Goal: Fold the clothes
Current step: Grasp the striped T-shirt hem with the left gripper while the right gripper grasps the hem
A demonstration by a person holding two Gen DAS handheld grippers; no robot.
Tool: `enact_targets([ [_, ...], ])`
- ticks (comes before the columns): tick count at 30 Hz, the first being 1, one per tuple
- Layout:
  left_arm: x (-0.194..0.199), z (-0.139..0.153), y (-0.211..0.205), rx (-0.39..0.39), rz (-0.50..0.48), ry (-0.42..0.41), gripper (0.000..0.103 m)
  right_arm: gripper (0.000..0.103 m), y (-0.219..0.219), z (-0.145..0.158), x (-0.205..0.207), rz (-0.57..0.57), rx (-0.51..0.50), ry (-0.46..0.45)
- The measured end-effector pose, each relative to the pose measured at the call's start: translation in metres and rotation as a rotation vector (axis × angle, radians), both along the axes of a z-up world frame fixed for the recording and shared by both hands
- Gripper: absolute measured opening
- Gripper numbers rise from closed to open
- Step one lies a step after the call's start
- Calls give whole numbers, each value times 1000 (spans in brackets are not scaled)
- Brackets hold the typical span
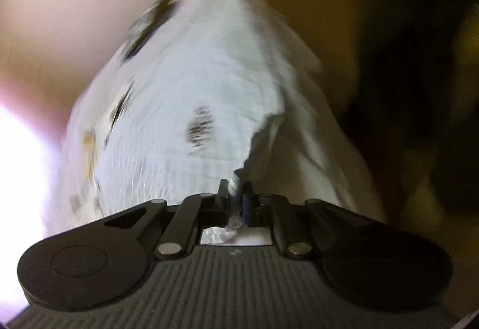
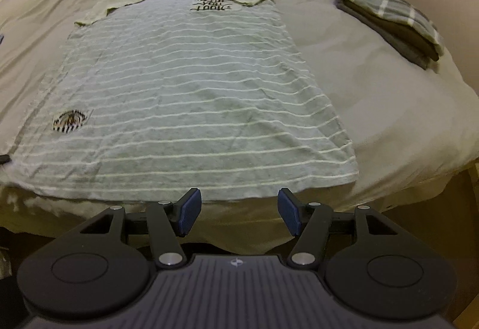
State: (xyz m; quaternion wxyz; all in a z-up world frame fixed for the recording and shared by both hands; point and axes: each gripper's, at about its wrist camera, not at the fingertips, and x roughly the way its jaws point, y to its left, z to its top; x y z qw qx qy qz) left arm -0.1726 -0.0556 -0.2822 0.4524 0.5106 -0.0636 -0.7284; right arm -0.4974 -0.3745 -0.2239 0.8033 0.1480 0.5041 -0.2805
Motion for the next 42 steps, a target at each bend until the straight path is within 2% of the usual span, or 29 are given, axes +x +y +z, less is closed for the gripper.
enact_targets([
  [2, 7, 22, -16, 20, 117, 135, 7, 65, 17, -3, 5, 83, -53, 10],
  [5, 14, 47, -32, 40, 216, 269, 7, 74, 61, -13, 18, 277, -154, 10],
  [9, 21, 67, -41, 68, 276, 352, 6, 78, 125, -32, 43, 557, -274, -46],
  [13, 27, 77, -41, 91, 300, 378, 6, 78, 176, -50, 74, 723, -334, -154],
  [16, 31, 81, -38, 106, 322, 393, 6, 68, 196, -70, 94, 766, -413, -186],
  [17, 32, 81, -37, 109, 331, 397, 6, 58, 196, -78, 98, 771, -438, -171],
  [18, 34, 81, -37, 113, 345, 406, 6, 50, 195, -85, 100, 768, -468, -150],
  [19, 36, 81, -35, 114, 356, 414, 6, 49, 192, -91, 99, 759, -508, -126],
  [24, 36, 82, -33, 126, 398, 422, 6, 49, 145, -106, 61, 687, -709, 3],
  [29, 35, 80, -33, 138, 436, 420, 6, 48, 91, -117, 12, 734, -841, 160],
  [37, 38, 75, -34, 149, 525, 387, 6, 37, 4, -127, -37, 748, -898, 372],
  [40, 36, 72, -38, 151, 537, 382, 6, 27, -16, -126, -41, 774, -894, 402],
  [42, 33, 73, -40, 152, 543, 379, 6, 0, -25, -124, -39, 795, -878, 410],
])
